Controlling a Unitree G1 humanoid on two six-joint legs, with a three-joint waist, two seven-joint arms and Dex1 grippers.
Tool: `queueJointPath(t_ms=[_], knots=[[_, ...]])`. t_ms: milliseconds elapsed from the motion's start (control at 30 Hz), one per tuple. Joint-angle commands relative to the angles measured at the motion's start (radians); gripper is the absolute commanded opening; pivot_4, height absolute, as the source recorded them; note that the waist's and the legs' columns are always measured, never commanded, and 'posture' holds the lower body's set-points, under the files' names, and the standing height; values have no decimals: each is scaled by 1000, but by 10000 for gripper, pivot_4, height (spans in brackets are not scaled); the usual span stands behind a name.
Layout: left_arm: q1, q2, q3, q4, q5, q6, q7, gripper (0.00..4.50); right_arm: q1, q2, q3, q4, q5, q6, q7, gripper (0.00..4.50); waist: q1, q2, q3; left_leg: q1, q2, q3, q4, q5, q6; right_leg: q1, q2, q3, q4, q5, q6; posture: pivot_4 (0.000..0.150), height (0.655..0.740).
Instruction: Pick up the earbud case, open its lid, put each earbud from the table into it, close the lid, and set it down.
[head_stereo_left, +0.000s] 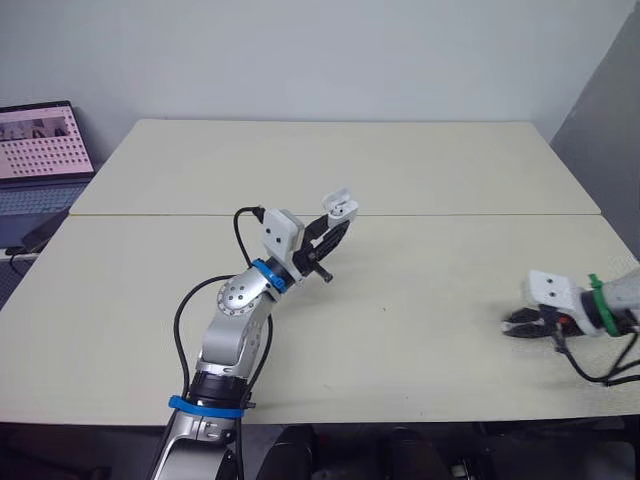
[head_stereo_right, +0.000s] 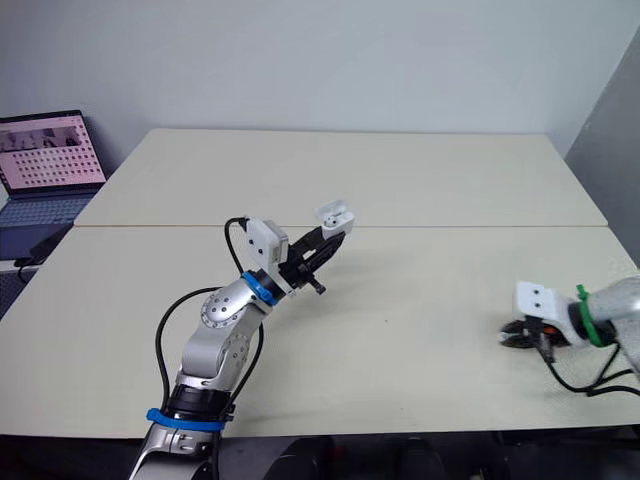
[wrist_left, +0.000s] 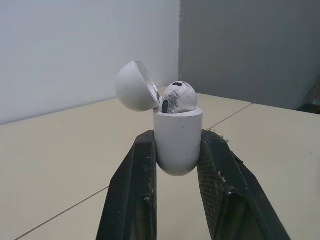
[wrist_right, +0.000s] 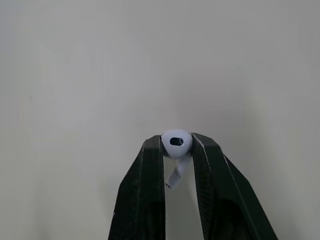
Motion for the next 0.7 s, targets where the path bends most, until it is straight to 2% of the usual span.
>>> queueJointPath(t_ms=[33, 167, 300, 467, 700], knots=[[-25, -14, -5, -21, -65, 18, -47, 7450, -115, 110, -141, -200, 200, 255, -176, 4110, 1, 0, 0, 0, 0, 0, 0, 0, 0, 0, 0, 0, 0, 1, -1, 1500, 7400], [-32, -14, -21, -42, -119, 85, -98, 7450, -258, 347, -246, -359, 386, 483, -475, 4110, 4, 0, 0, -1, 0, -2, 0, 0, 0, -1, 0, -1, 0, 1, -2, 1500, 7400], [-45, -3, -28, -64, -166, 145, -142, 7450, -288, 493, -262, -459, 471, 581, -641, 4110, 11, 0, 0, -3, -2, -10, -1, 0, 0, -1, 0, -3, 0, 1, -2, 1500, 7400], [-81, 7, -23, -67, -203, 197, -167, 7450, -285, 553, -222, -478, 479, 584, -718, 4110, 9, 0, 0, -4, -3, -10, -1, 0, 0, -2, 0, -4, 1, 1, -2, 1500, 7400], [-101, 11, -22, -64, -210, 210, -179, 7450, -278, 558, -178, -437, 454, 528, -727, 4110, -2, 0, 0, -3, -2, -10, -1, 0, 0, -2, 0, -4, 2, 1, -2, 1500, 7400]])
